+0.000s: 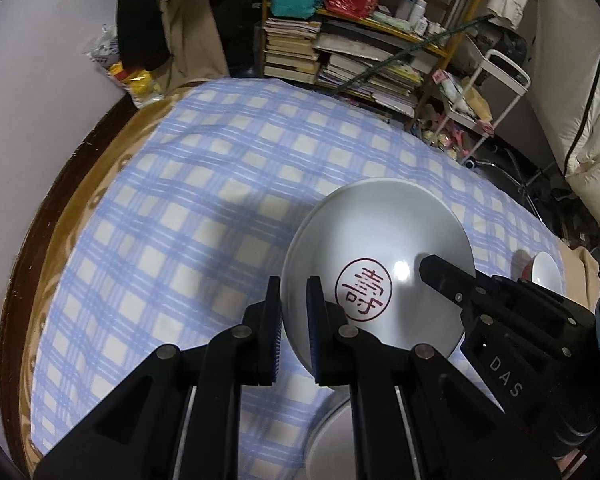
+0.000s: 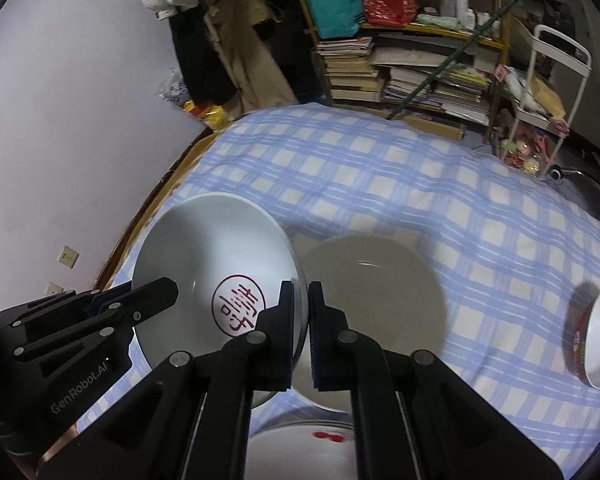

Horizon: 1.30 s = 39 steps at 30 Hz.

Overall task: Organize plates and bowls
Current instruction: 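Carry the red-stamped bowl with both tools and lower it into the plain white bowl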

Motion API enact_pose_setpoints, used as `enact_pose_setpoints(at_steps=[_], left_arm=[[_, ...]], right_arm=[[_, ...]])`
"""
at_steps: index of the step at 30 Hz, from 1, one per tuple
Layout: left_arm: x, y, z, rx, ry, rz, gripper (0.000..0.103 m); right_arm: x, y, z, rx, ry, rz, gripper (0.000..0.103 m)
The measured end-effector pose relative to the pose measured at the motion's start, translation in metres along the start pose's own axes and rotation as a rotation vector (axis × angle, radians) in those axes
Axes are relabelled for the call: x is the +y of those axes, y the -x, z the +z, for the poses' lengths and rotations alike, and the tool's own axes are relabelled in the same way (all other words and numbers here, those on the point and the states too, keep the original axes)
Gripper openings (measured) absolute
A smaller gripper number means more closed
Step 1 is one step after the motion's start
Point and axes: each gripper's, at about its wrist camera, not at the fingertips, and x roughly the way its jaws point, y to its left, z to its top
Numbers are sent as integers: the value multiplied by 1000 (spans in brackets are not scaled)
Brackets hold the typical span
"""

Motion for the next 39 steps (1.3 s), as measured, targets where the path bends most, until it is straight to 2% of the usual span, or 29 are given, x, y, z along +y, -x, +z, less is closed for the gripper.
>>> enact_pose_setpoints(at_steps=[6, 20, 24, 27, 34, 39], left_arm=[[-23, -18, -4, 30, -26, -4, 10], [-45, -63, -12, 116, -42, 7, 11], [-51, -64, -13, 101, -74, 50, 11], [-49, -65, -10, 111, -65, 49, 11], [-55, -67, -9, 99, -90, 95, 11], [-54, -65, -10, 87, -87, 103, 12]], right_arm=[[-25, -3, -7, 9, -18, -15, 8], [-57, -24, -33, -6, -5, -36, 8], [-61, -31, -34, 12, -11, -18, 9], [-60, -30, -32, 1, -2, -22, 8], [-51, -32, -36, -17, 68, -82, 9], [-54, -33, -35, -21, 67, -89, 12]])
